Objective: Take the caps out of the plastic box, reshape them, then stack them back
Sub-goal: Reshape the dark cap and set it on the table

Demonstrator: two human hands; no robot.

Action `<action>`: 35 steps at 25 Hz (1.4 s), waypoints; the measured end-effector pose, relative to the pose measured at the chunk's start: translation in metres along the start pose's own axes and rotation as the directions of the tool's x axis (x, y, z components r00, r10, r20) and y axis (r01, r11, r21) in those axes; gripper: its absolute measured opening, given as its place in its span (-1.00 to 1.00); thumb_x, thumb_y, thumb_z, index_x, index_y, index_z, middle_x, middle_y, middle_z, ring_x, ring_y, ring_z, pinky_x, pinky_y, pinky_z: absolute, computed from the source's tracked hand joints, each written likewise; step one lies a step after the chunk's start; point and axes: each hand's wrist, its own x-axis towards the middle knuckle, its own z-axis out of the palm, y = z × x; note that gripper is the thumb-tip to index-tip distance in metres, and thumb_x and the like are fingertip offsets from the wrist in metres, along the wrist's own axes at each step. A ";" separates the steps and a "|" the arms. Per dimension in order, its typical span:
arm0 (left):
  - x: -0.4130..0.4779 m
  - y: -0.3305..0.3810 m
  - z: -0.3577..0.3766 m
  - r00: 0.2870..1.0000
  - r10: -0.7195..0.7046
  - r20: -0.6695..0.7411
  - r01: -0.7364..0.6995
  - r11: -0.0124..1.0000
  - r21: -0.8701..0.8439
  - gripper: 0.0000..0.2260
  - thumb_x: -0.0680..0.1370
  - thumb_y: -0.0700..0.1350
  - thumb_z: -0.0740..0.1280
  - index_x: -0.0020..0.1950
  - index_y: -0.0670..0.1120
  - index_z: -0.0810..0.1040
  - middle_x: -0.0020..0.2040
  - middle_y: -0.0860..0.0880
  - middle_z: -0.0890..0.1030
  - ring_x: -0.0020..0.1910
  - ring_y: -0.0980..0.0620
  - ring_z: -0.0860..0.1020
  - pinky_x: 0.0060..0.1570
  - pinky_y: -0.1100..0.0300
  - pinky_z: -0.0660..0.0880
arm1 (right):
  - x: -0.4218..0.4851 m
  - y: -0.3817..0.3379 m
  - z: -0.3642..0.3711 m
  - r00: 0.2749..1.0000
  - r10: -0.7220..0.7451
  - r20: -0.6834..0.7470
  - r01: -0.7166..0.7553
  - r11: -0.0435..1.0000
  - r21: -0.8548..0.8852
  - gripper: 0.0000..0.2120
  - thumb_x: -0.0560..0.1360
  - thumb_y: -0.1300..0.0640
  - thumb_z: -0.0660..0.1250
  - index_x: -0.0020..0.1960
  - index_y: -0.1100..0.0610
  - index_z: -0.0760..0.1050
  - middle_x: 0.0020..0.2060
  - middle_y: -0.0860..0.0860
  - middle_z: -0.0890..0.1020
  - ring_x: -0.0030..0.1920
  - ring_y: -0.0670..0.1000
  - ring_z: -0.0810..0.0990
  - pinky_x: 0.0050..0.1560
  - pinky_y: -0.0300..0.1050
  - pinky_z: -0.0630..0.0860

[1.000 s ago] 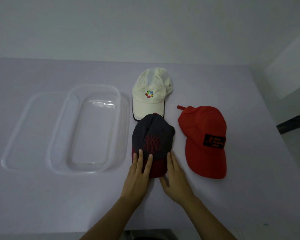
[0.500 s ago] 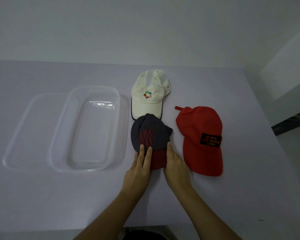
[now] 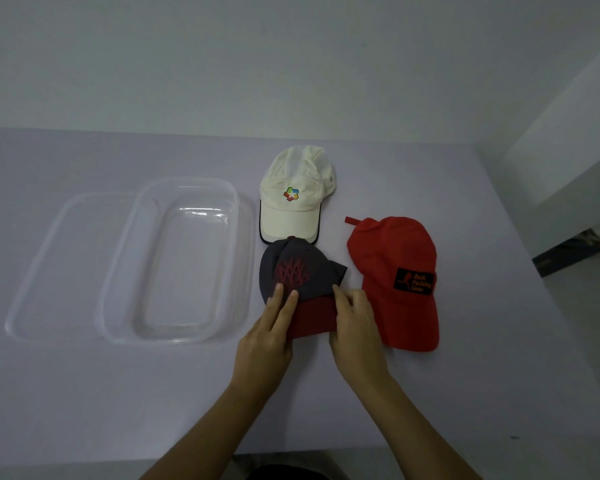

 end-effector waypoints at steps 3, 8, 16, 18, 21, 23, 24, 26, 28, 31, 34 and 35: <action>0.003 0.001 -0.004 0.987 -0.163 0.002 0.162 0.980 -0.118 -0.25 0.33 -0.34 0.31 0.47 -0.07 0.11 0.44 -0.28 0.29 -0.06 -0.18 0.64 -0.29 0.24 0.55 | -0.003 -0.001 -0.001 0.999 0.018 -0.045 -0.015 0.997 0.075 -0.32 0.33 0.49 0.36 0.41 0.24 0.26 0.31 0.25 0.40 0.29 0.20 0.45 0.25 -0.04 0.44; 0.008 0.005 -0.017 0.999 -0.052 0.012 0.053 0.997 -0.060 -0.24 0.33 -0.40 0.35 0.45 -0.09 0.13 0.40 -0.29 0.34 0.14 -0.32 0.56 -0.11 0.06 0.60 | -0.014 -0.005 -0.007 0.999 0.011 -0.035 -0.002 0.974 0.228 -0.31 0.47 0.28 0.28 0.48 0.11 0.01 0.49 0.06 0.09 0.50 0.04 0.09 0.38 -0.25 0.07; 0.030 0.017 -0.042 0.986 -0.164 0.034 0.166 0.980 -0.109 -0.32 0.47 -0.32 0.27 0.50 -0.09 0.01 0.42 -0.20 0.38 0.13 -0.18 0.59 0.04 0.17 0.50 | -0.007 -0.012 -0.025 1.000 -0.006 0.001 0.005 0.928 0.374 -0.28 0.46 0.35 0.19 0.47 0.08 -0.13 0.49 0.10 0.12 0.46 0.06 0.22 0.33 -0.35 0.22; 0.030 0.028 -0.041 0.959 -0.271 0.080 0.282 0.913 -0.296 -0.39 0.54 -0.35 0.21 0.47 -0.03 -0.01 0.36 -0.09 0.44 0.17 0.02 0.56 0.20 0.27 0.41 | -0.006 -0.021 -0.027 0.999 0.021 0.027 -0.031 0.875 0.483 -0.31 0.43 0.26 0.13 0.48 0.07 -0.08 0.42 0.06 0.30 0.37 0.00 0.36 0.31 -0.37 0.28; 0.027 0.038 -0.035 0.898 -0.415 0.148 0.422 0.711 -0.562 -0.47 0.56 -0.41 0.11 0.42 0.05 0.15 0.25 -0.03 0.51 0.03 0.43 0.53 0.11 0.49 0.42 | -0.005 -0.029 -0.027 0.996 0.034 0.086 -0.080 0.783 0.617 -0.31 0.41 0.25 0.10 0.49 0.01 -0.03 0.33 -0.07 0.38 0.30 -0.10 0.43 0.29 -0.39 0.32; 0.027 0.035 -0.034 0.886 -0.435 0.159 0.441 0.687 -0.578 -0.47 0.56 -0.41 0.10 0.38 0.10 0.19 0.25 0.01 0.50 0.04 0.47 0.50 0.08 0.56 0.39 | -0.004 -0.025 -0.029 0.996 0.003 0.087 -0.054 0.801 0.596 -0.33 0.43 0.24 0.12 0.49 0.01 0.00 0.38 -0.05 0.33 0.36 -0.12 0.36 0.33 -0.41 0.26; 0.026 0.033 -0.035 0.890 -0.425 0.165 0.438 0.701 -0.563 -0.47 0.56 -0.39 0.11 0.39 0.12 0.16 0.24 0.04 0.49 0.07 0.44 0.49 0.08 0.57 0.37 | -0.001 -0.022 -0.032 0.998 -0.013 0.057 -0.021 0.830 0.557 -0.34 0.43 0.24 0.14 0.47 0.00 0.02 0.40 -0.05 0.29 0.40 -0.11 0.29 0.36 -0.44 0.20; 0.026 0.030 -0.040 0.906 -0.390 0.167 0.416 0.740 -0.529 -0.46 0.53 -0.29 0.12 0.43 0.11 0.09 0.27 0.07 0.45 0.14 0.36 0.46 0.12 0.59 0.34 | 0.005 -0.014 -0.034 0.999 -0.021 -0.038 0.036 0.880 0.474 -0.35 0.43 0.26 0.18 0.45 -0.01 0.04 0.43 -0.05 0.19 0.44 -0.10 0.17 0.37 -0.49 0.09; 0.027 0.028 -0.043 0.922 -0.360 0.145 0.381 0.770 -0.512 -0.41 0.53 -0.32 0.14 0.46 0.07 0.04 0.31 0.07 0.42 0.13 0.49 0.41 0.14 0.60 0.31 | 0.009 -0.011 -0.035 0.998 0.008 -0.055 0.021 0.864 0.503 -0.34 0.44 0.25 0.19 0.45 -0.01 -0.01 0.46 -0.01 0.13 0.46 -0.11 0.10 0.35 -0.52 0.08; 0.030 0.036 -0.043 0.933 -0.347 0.096 0.333 0.733 -0.593 -0.43 0.54 -0.28 0.11 0.46 0.14 0.09 0.44 0.01 0.32 0.29 0.41 0.35 0.26 0.50 0.30 | 0.004 -0.021 -0.028 0.999 0.010 0.039 -0.033 0.753 0.658 -0.34 0.49 0.12 0.16 0.49 0.01 -0.10 0.51 0.02 0.12 0.50 -0.09 0.10 0.45 -0.23 0.16; 0.029 0.044 -0.038 0.925 -0.365 0.101 0.332 0.655 -0.679 -0.43 0.54 -0.29 0.10 0.42 0.22 0.11 0.48 -0.04 0.29 0.40 0.18 0.32 0.36 0.28 0.30 | 0.002 -0.029 -0.021 0.994 0.060 0.092 -0.109 0.640 0.761 -0.31 0.48 0.09 0.17 0.51 -0.02 -0.10 0.50 -0.01 0.17 0.46 -0.16 0.18 0.45 -0.19 0.22; 0.029 0.042 -0.037 0.926 -0.363 0.103 0.335 0.664 -0.669 -0.42 0.53 -0.29 0.10 0.43 0.23 0.11 0.49 -0.04 0.28 0.41 0.16 0.31 0.37 0.28 0.29 | 0.003 -0.027 -0.022 0.995 0.059 0.080 -0.099 0.656 0.749 -0.30 0.48 0.14 0.17 0.51 -0.10 -0.10 0.50 -0.01 0.16 0.46 -0.19 0.17 0.44 -0.21 0.23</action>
